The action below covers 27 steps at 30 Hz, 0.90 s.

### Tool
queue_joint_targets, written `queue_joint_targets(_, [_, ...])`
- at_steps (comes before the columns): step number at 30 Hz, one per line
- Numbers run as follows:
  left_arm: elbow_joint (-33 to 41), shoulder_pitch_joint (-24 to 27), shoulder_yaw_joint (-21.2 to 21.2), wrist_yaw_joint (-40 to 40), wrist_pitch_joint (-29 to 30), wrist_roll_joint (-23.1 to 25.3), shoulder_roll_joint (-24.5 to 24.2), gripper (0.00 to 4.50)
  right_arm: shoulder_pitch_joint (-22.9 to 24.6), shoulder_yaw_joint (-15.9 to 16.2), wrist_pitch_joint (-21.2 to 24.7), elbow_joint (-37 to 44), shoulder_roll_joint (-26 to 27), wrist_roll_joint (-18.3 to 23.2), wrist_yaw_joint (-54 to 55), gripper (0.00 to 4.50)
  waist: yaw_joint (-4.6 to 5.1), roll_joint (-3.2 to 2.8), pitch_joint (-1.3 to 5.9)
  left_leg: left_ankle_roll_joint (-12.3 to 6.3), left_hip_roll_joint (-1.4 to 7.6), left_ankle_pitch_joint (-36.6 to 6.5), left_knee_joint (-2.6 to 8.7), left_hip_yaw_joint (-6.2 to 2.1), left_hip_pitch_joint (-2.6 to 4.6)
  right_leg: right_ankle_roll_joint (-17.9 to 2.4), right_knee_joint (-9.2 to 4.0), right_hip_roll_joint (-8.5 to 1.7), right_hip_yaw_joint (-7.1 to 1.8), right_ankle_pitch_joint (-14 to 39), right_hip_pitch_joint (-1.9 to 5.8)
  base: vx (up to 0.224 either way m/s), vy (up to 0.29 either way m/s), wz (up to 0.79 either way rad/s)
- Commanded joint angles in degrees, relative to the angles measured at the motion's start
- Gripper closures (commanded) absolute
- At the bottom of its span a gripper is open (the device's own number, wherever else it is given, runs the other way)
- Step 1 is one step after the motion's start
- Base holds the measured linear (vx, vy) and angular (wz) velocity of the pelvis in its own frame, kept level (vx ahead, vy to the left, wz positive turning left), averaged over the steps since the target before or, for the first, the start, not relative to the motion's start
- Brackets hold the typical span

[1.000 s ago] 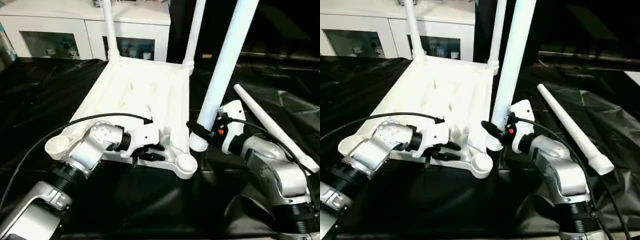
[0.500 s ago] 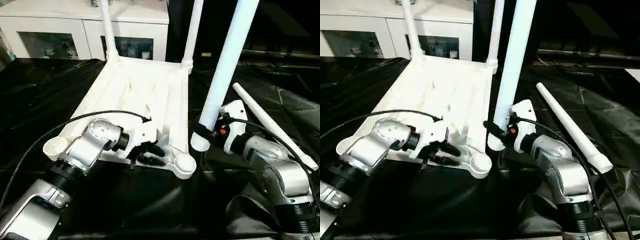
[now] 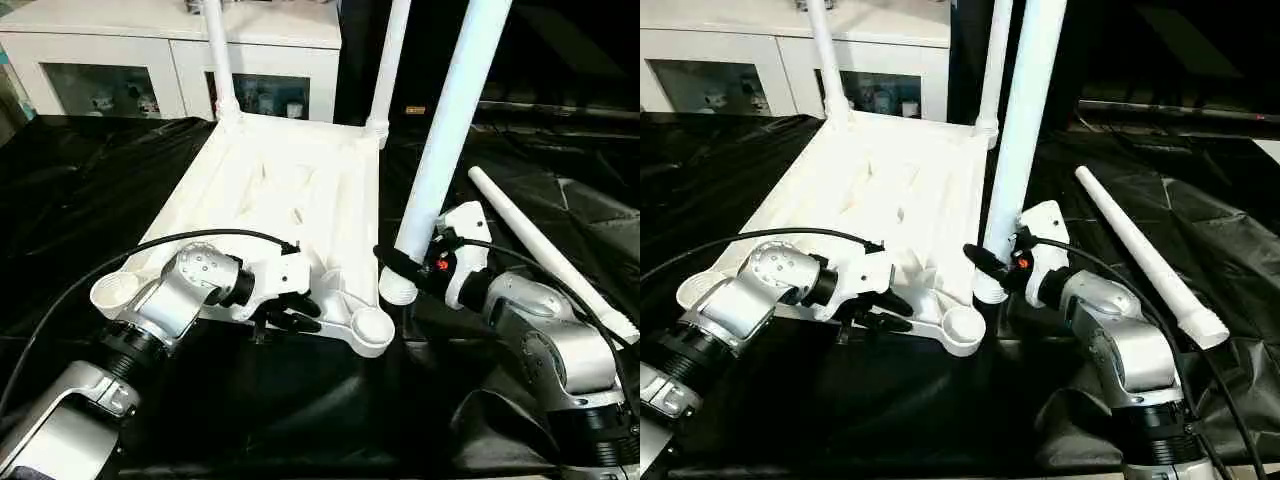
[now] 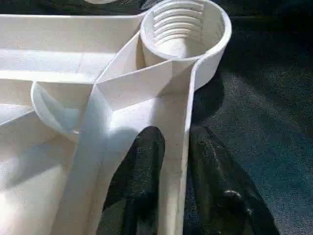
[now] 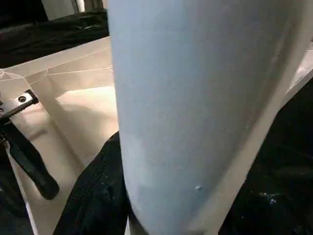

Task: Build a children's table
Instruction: Insert table leg to table base

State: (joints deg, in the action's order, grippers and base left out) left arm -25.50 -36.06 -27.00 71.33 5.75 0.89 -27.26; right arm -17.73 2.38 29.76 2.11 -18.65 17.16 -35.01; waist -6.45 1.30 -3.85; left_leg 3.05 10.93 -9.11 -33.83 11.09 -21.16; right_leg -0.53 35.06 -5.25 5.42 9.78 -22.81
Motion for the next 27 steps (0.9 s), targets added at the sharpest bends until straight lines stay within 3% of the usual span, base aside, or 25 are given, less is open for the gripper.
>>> queue_joint_targets(1, [-0.26,0.03,0.21,0.15,-0.43,0.84,-0.20,3.67,-0.19,-0.33,-0.26,0.68,-0.73,0.16,-0.11,2.61,0.03,-0.25,4.18,2.52,2.46,-18.69,4.34,-1.57,1.22,-7.62,-5.14,-4.16,-3.28,21.87,2.16,0.000,0.000,0.00])
queue_joint_targets(12, [-1.31,0.79,0.07,-0.47,-0.35,2.09,-0.91,4.46,-0.17,-0.63,-0.29,0.74,-0.71,0.28,-0.10,2.61,0.12,-0.33,4.14,2.67,2.46,-19.23,4.43,-1.71,1.15,-7.26,-5.20,-4.19,-3.21,22.86,2.22,0.000,0.000,0.00])
queue_joint_targets(16, [-0.66,1.77,1.94,-2.92,4.09,1.40,-0.34,4.50,-0.71,-1.17,-0.06,0.54,-0.14,0.91,0.18,2.61,0.56,-0.30,4.16,2.56,2.44,-18.85,4.37,-1.68,1.05,-8.01,-5.03,-4.15,-3.21,21.79,2.33,0.000,0.000,0.00])
queue_joint_targets(19, [2.17,3.92,5.56,-9.77,14.91,0.06,2.20,4.50,-1.79,-1.95,1.31,0.07,0.03,2.24,-0.14,2.61,1.19,0.08,4.13,2.35,2.50,-18.27,4.27,-1.64,0.79,-8.62,-4.68,-4.17,-3.14,21.62,2.62,0.000,0.000,0.00])
queue_joint_targets(21, [3.31,4.30,7.04,-12.76,17.89,-0.40,3.66,4.50,-2.25,-1.78,1.53,-0.46,-0.26,2.28,-0.68,2.61,1.39,0.65,4.08,1.48,2.25,-17.33,4.07,-1.55,0.62,-7.78,-5.16,-4.08,-3.00,24.06,2.61,0.000,0.000,0.00])
queue_joint_targets(23, [4.61,4.47,7.95,-15.14,20.59,-0.48,4.98,4.50,-2.91,-1.31,1.96,-1.36,-0.62,2.29,-1.62,2.61,1.76,0.96,3.94,1.05,2.05,-16.30,4.13,-1.70,-0.03,-6.40,-5.23,-3.99,-2.70,26.09,2.96,0.000,0.000,0.00])
queue_joint_targets(24, [5.15,4.55,8.21,-15.96,21.68,-0.45,5.44,4.50,-3.16,-1.07,2.19,-1.72,-0.77,2.30,-2.04,2.61,1.90,0.88,3.93,0.94,1.95,-16.37,4.01,-1.70,0.01,-5.12,-5.69,-4.06,-2.64,28.30,2.86,0.000,0.000,0.00])
queue_joint_targets(25, [5.85,4.68,8.28,-16.49,22.56,-0.44,5.89,4.50,-3.59,-0.61,2.19,-2.34,-0.98,2.17,-2.58,2.61,2.00,1.21,4.01,0.82,1.95,-16.21,3.91,-1.66,0.14,-4.83,-5.77,-4.07,-2.65,28.54,2.76,0.000,0.000,0.00])
queue_joint_targets(27, [6.97,4.98,8.21,-17.08,22.89,-0.14,6.34,4.50,-4.38,-0.11,1.98,-3.55,-1.03,1.98,-3.07,2.61,2.33,1.21,4.08,0.19,1.94,-15.48,3.77,-1.64,0.31,-5.09,-5.82,-3.97,-2.71,27.67,2.48,0.000,0.000,0.00])
